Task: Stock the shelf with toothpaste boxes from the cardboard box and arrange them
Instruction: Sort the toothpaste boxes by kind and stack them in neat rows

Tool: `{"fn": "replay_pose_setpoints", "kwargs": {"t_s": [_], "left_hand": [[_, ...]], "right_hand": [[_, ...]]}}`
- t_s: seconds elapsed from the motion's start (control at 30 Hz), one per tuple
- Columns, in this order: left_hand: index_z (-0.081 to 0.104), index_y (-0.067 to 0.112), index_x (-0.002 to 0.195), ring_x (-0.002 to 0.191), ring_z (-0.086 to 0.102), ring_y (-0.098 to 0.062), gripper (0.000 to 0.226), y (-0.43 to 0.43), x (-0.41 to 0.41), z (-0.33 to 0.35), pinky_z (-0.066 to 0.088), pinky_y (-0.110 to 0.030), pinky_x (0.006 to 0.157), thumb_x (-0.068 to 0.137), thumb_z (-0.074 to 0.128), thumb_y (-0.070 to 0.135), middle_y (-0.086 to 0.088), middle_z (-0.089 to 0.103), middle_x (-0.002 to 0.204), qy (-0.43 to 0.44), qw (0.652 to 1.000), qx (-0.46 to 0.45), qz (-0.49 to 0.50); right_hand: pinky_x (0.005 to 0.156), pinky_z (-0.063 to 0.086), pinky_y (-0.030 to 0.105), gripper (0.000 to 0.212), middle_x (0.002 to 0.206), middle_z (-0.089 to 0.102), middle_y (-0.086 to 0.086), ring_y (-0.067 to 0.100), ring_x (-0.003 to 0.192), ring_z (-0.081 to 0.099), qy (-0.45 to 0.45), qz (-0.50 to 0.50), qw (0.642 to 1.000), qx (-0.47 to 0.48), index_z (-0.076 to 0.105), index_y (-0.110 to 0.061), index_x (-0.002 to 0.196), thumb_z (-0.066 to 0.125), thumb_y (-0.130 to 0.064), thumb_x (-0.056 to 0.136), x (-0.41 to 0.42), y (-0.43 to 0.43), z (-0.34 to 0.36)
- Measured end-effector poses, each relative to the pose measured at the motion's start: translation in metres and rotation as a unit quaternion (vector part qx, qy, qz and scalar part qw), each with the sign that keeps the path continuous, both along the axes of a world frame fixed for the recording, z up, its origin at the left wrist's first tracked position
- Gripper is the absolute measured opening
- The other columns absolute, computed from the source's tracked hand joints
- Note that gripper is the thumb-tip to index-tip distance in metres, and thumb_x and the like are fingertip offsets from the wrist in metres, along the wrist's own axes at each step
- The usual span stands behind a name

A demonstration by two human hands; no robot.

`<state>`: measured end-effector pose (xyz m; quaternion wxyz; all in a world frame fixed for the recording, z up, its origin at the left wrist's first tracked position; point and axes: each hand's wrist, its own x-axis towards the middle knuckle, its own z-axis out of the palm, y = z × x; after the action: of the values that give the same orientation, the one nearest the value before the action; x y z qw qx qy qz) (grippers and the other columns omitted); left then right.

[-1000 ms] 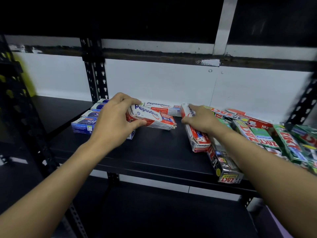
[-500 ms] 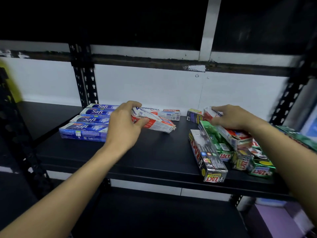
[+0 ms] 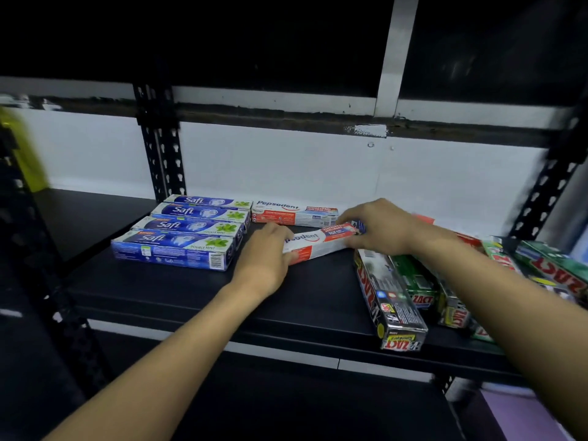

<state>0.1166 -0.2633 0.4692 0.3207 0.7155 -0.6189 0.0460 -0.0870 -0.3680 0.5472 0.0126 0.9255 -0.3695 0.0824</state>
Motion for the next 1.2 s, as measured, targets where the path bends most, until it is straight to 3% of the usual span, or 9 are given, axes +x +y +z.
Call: {"fn": "replay_pose_setpoints", "kwargs": {"t_s": [0.17, 0.27, 0.5, 0.7, 0.87, 1.2], "left_hand": [[0.061, 0.024, 0.121, 0.112, 0.054, -0.018, 0.034, 0.026, 0.017, 0.010, 0.041, -0.037, 0.096, 0.093, 0.060, 0.044, 0.005, 0.061, 0.121, -0.123, 0.988, -0.094, -0.002], [0.064, 0.021, 0.115, 0.106, 0.057, -0.020, 0.042, 0.043, 0.053, 0.012, 0.040, -0.041, 0.094, 0.092, 0.051, 0.054, 0.003, 0.065, 0.114, -0.132, 0.981, -0.133, 0.050], [0.062, 0.021, 0.126, 0.126, 0.050, -0.019, 0.061, 0.064, 0.111, -0.006, 0.029, -0.041, 0.107, 0.092, 0.037, 0.064, 0.002, 0.061, 0.132, -0.077, 0.987, -0.079, 0.112], [0.056, 0.024, 0.137, 0.141, 0.037, -0.016, 0.072, 0.058, 0.113, -0.014, 0.014, -0.039, 0.118, 0.092, 0.027, 0.071, 0.004, 0.051, 0.147, -0.115, 0.987, -0.035, 0.105], [0.053, 0.028, 0.140, 0.143, 0.032, -0.014, 0.083, 0.052, 0.117, -0.017, 0.014, -0.040, 0.120, 0.086, 0.016, 0.080, 0.007, 0.045, 0.151, -0.108, 0.988, 0.005, 0.112], [0.043, 0.029, 0.147, 0.148, 0.023, -0.014, 0.090, 0.051, 0.116, -0.015, 0.010, -0.041, 0.122, 0.082, 0.016, 0.086, 0.009, 0.035, 0.157, -0.109, 0.986, 0.048, 0.118]], "right_hand": [[0.096, 0.047, 0.040, 0.047, 0.130, 0.061, 0.002, 0.024, 0.116, 0.055, 0.047, 0.023, 0.998, -0.021, 0.057, -0.035, 0.129, 0.067, -0.044, 0.084, 0.039, -0.009, -0.016], [0.095, 0.047, 0.041, 0.044, 0.128, 0.062, 0.001, 0.024, 0.115, 0.053, 0.054, 0.036, 0.997, -0.028, 0.059, -0.032, 0.128, 0.066, -0.039, 0.085, 0.053, -0.014, -0.018], [0.082, 0.048, 0.033, 0.032, 0.114, 0.063, 0.002, 0.022, 0.100, 0.058, 0.049, 0.012, 0.998, -0.034, 0.063, -0.034, 0.115, 0.063, -0.048, 0.087, 0.070, -0.031, -0.025], [0.085, 0.050, 0.037, 0.031, 0.118, 0.060, 0.005, 0.027, 0.104, 0.058, 0.047, -0.011, 0.997, -0.058, 0.061, -0.034, 0.115, 0.058, -0.050, 0.089, 0.095, -0.037, -0.031], [0.083, 0.050, 0.037, 0.031, 0.116, 0.061, 0.007, 0.029, 0.103, 0.059, 0.047, -0.017, 0.996, -0.071, 0.063, -0.029, 0.117, 0.056, -0.045, 0.092, 0.112, -0.039, -0.032], [0.077, 0.048, 0.035, 0.030, 0.117, 0.062, 0.008, 0.029, 0.104, 0.058, 0.025, -0.034, 0.994, -0.097, 0.063, -0.025, 0.117, 0.053, -0.041, 0.095, 0.126, -0.038, -0.039]]}}
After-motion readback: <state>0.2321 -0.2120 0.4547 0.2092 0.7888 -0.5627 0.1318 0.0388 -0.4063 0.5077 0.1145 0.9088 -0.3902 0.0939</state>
